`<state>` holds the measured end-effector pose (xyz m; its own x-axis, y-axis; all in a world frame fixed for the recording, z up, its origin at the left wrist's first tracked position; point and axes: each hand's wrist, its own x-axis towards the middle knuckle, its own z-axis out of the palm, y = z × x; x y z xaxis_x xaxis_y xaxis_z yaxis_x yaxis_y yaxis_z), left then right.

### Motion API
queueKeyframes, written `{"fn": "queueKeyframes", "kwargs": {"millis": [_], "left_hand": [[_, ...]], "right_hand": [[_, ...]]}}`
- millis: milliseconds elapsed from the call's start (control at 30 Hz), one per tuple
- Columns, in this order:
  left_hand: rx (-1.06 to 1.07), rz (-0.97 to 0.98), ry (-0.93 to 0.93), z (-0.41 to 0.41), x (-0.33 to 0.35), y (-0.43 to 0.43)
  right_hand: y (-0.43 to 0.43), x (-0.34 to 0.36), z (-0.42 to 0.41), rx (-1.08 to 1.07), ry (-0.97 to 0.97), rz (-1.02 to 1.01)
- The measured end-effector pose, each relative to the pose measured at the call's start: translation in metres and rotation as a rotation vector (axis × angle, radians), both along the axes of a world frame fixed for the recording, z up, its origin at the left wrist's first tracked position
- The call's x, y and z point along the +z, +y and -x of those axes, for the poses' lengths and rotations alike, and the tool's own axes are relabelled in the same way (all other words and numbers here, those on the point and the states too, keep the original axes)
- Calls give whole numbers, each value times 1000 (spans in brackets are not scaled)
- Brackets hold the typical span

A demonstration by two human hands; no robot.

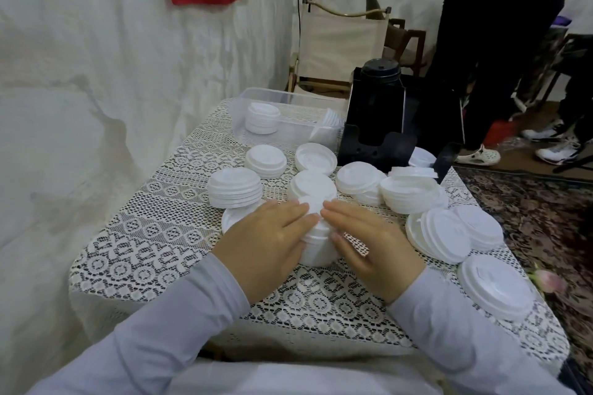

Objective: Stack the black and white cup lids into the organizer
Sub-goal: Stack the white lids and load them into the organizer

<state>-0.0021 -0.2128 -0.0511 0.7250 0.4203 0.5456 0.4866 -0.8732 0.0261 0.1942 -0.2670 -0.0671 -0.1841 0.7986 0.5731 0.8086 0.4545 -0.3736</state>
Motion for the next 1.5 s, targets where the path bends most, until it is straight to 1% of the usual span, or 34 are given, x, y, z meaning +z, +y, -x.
{"fn": "queueKeyframes", "kwargs": {"millis": [67, 133, 300, 433, 633, 700, 733, 767, 800, 833, 900, 1000, 1067, 1133, 1200, 1367, 1400, 1500], "left_hand": [[-2, 4, -3, 0, -3, 0], [0, 5, -20, -1, -6, 0], [9, -14, -50, -2, -11, -3], [7, -36, -61, -1, -17, -6], [11, -57, -56, -2, -14, -7], [17, -48, -52, -2, -12, -6], [16, -41, -51, -2, -12, -6], [14, -36, -50, -2, -11, -5], [12, -34, -48, -1, -11, -5], [12, -35, -43, -1, -11, -4], [17, -38, -31, -1, -10, -5], [16, -20, -29, -1, -10, -4], [19, -8, -27, 0, -9, -4], [20, 5, -24, 0, -9, -4], [20, 19, -21, 0, -8, -5], [19, 90, -24, 0, -8, -6], [17, 116, -27, 1, -8, -6], [28, 181, -38, 3, -5, -5]], "right_hand": [[-2, -7, 0, 22, -66, -54], [-2, -12, 1, 19, -90, -89], [-2, -19, 3, 5, -102, -158], [-3, -25, 2, 14, -92, -174], [-4, -17, 1, 27, -91, -104], [0, 0, -5, 25, -6, -11], [4, 10, -9, -6, 49, 17], [10, 19, -14, -69, 65, 3], [19, 25, -20, -159, 24, -31], [30, 27, -29, -252, -63, -41], [51, 30, -40, -388, -306, 79], [74, 25, -43, -406, -617, 220], [82, 22, -39, -452, -766, 272], [84, 21, -33, -499, -846, 233], [84, 20, -32, -543, -851, 154], [81, 14, -42, -509, -861, -41], [80, 13, -46, -500, -841, -100], [73, 9, -61, -414, -695, -340]]}}
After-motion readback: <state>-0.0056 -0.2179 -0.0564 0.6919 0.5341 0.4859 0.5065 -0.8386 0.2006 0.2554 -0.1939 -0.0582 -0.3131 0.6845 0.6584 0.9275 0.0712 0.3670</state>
